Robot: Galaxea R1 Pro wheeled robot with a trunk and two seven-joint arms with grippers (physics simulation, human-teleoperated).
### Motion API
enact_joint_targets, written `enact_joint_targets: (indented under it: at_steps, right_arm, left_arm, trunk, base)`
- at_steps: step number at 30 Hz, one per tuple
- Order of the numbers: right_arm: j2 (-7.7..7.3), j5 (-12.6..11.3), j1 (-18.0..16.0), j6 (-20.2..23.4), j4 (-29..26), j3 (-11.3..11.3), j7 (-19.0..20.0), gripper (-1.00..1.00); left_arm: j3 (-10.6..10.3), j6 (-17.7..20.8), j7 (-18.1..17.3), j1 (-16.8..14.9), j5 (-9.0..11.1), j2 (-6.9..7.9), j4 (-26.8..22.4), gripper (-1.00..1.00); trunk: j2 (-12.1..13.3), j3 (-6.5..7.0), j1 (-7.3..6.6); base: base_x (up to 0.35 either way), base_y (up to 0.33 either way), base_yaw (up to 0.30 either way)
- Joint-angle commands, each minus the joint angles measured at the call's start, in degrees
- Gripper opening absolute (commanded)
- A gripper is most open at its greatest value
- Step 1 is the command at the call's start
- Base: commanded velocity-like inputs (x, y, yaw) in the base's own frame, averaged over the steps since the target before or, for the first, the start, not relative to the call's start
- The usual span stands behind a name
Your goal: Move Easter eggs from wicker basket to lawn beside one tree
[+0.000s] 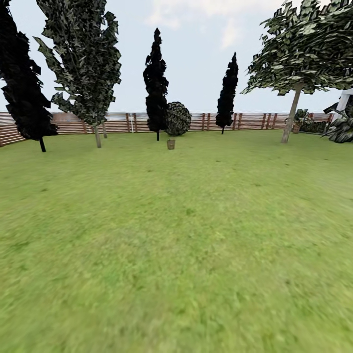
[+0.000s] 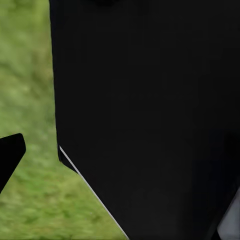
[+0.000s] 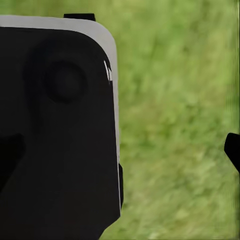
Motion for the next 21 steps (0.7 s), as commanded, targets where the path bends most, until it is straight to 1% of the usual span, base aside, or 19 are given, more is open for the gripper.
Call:
enact_joint_targets:
  at_steps: [1, 18, 20, 21]
  right_arm:
    - [0.01, -0.16, -0.09, -0.22, 0.18, 0.04, -0.06, 1.00]
    - [-0.08, -0.12, -0.09, -0.22, 0.18, 0.06, 0.16, 1.00]
    - [-0.31, -0.09, -0.09, -0.10, 0.18, 0.08, 1.61, 1.00]
    - [-0.59, -0.08, -0.09, 0.06, 0.18, 0.06, 3.66, 1.00]
  left_arm:
    - [-0.05, -0.02, 0.02, 0.04, 0.47, -0.01, -0.12, 1.00]
    - [-0.05, -0.02, 0.01, 0.04, 0.48, -0.01, -0.12, 1.00]
    - [-0.05, -0.02, 0.01, 0.04, 0.49, -0.01, -0.12, 1.00]
    - [-0.05, -0.02, 0.01, 0.04, 0.49, -0.01, -0.12, 1.00]
  trunk:
    - [-0.02, -0.05, 0.03]
    - [-0.02, -0.05, 0.03]
    - [-0.02, -0.05, 0.03]
    - [-0.02, -0.05, 0.03]
  base:
    - [0.313, -0.188, 0.000]
    - [0.313, -0.188, 0.000]
    - [0.313, -0.189, 0.000]
    - [0.313, -0.189, 0.000]
